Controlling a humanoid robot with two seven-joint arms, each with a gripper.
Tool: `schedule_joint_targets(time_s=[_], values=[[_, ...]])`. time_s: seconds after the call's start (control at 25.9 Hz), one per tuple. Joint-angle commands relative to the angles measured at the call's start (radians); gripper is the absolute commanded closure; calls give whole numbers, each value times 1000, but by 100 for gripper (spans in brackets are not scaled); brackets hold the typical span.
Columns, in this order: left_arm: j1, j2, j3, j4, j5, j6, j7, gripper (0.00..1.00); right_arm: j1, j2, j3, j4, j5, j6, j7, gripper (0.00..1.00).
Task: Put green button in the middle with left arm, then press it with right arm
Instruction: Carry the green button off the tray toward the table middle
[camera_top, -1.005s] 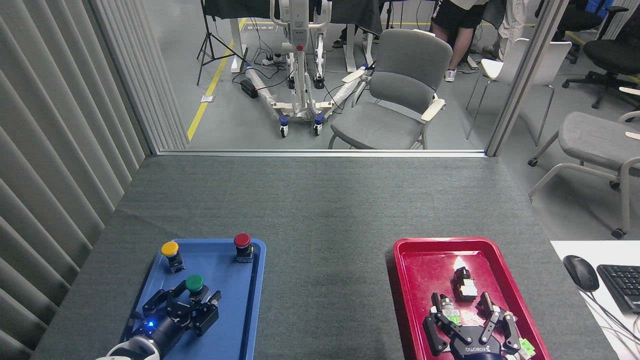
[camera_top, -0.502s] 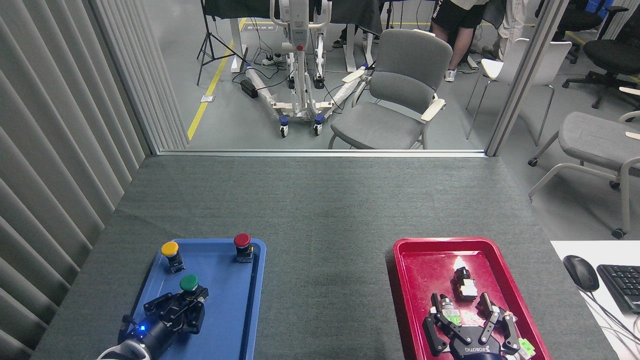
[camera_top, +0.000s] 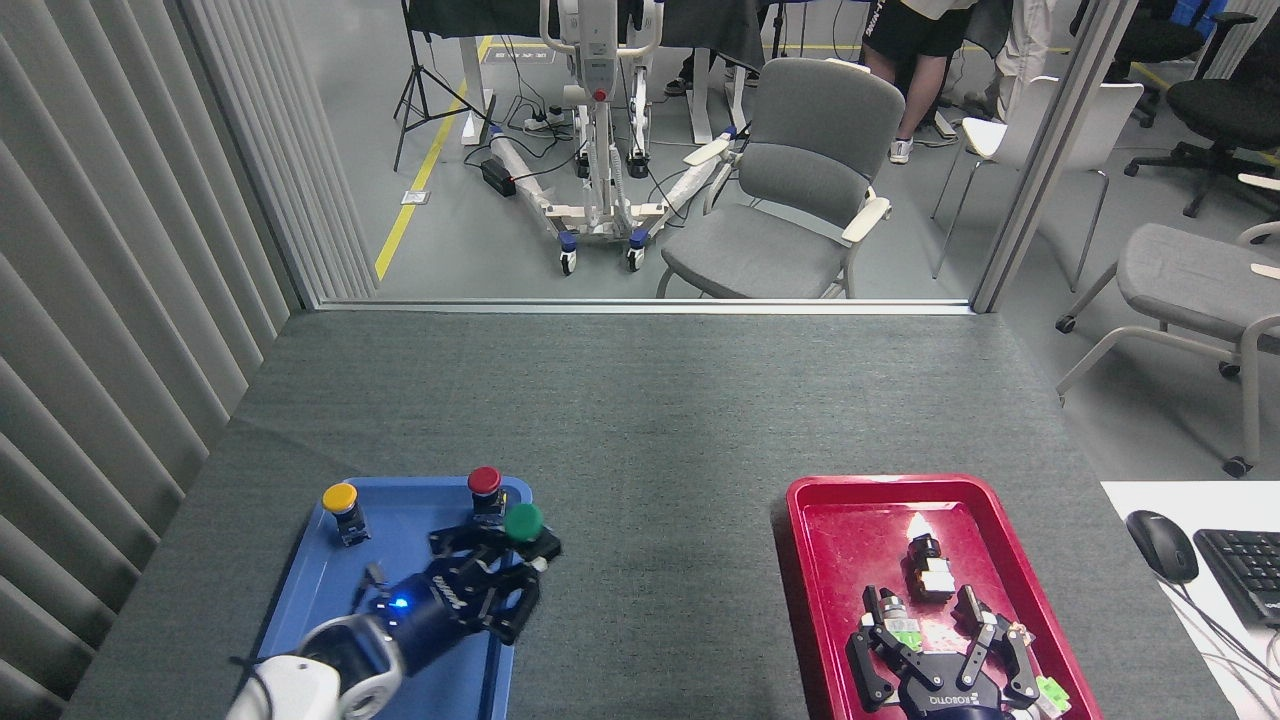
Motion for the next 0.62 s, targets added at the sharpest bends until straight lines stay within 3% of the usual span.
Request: schedule_joint_targets(time_s=[0.0, 0.12, 0.31, 0.39, 0.5, 0.58], values=[[-55, -71, -131, 56, 0, -4, -63, 100, 0, 0, 0, 0, 0, 0, -3, 16], [-64, -134, -137, 156, -13, -9, -65, 100, 0, 0, 0, 0, 0, -2, -5, 35], [-101, -186, -139, 264, -83, 7, -57, 100, 2, 0, 2, 0, 0, -5, -8, 49], [-102, -189, -139, 280, -85, 31, -57, 100, 2, -2, 11, 0, 0, -6, -20, 64], [-101, -187, -139, 296, -86, 86, -55, 100, 2, 0, 21, 0, 3, -63, -21, 99], [-101, -186, -139, 314, -83, 129, -40, 100, 0, 3, 26, 0, 5, -121, -21, 100]])
